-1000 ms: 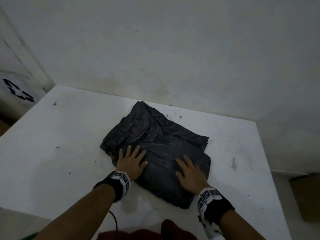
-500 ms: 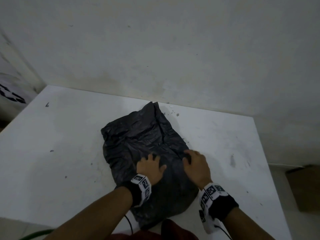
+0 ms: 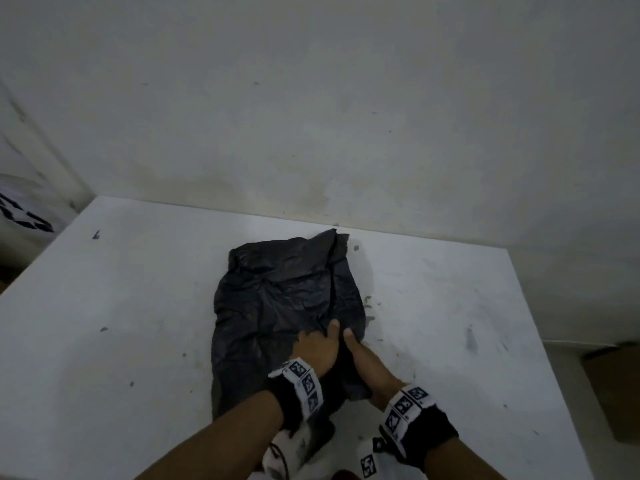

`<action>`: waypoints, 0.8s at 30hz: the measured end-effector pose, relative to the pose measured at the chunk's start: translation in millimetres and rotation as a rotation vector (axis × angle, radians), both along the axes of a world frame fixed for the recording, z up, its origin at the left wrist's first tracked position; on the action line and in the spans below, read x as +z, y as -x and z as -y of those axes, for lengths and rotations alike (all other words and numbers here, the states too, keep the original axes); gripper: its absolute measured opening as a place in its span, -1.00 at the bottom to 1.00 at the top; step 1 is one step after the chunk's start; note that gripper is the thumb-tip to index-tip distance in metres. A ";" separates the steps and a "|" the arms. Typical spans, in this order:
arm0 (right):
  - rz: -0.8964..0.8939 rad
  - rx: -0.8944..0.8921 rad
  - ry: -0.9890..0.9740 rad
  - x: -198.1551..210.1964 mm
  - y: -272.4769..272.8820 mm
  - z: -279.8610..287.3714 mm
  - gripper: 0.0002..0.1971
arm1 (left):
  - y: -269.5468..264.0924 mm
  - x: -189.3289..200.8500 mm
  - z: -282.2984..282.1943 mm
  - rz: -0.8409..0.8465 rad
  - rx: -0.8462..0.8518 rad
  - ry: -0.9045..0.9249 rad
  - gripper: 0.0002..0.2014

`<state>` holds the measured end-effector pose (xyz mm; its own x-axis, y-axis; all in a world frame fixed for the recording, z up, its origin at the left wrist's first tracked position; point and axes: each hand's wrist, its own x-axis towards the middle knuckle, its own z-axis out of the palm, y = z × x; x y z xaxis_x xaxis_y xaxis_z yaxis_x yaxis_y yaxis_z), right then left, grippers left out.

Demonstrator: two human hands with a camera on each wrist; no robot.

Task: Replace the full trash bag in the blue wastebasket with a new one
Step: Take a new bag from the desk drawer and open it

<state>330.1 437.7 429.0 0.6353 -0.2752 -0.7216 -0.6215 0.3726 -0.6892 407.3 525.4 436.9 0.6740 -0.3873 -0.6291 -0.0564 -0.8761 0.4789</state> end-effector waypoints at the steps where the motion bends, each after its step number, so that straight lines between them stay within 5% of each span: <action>1: 0.009 -0.010 -0.046 2.9 0.1 -5.0 -0.46 | -0.5 5.1 3.1 -0.081 0.077 0.079 -0.41; 4: 0.072 -0.027 -0.006 12.1 0.9 -9.9 -0.66 | -6.4 9.2 10.2 -0.196 0.187 0.209 -0.56; 8: 0.115 -0.087 0.211 17.3 5.5 6.0 -0.72 | -3.0 17.4 8.4 -0.207 0.275 0.349 -0.45; 14: 0.011 -0.314 0.493 9.1 29.1 58.3 -0.72 | -35.4 19.4 -21.9 0.097 0.368 0.480 -0.43; 20: -0.278 -0.181 0.742 8.5 61.3 93.4 -0.67 | -92.6 10.9 -93.2 0.294 0.670 0.292 -0.46; 24: -0.270 -0.104 0.756 8.3 59.8 89.9 -0.60 | -84.0 15.8 -104.8 0.576 0.642 0.238 -0.51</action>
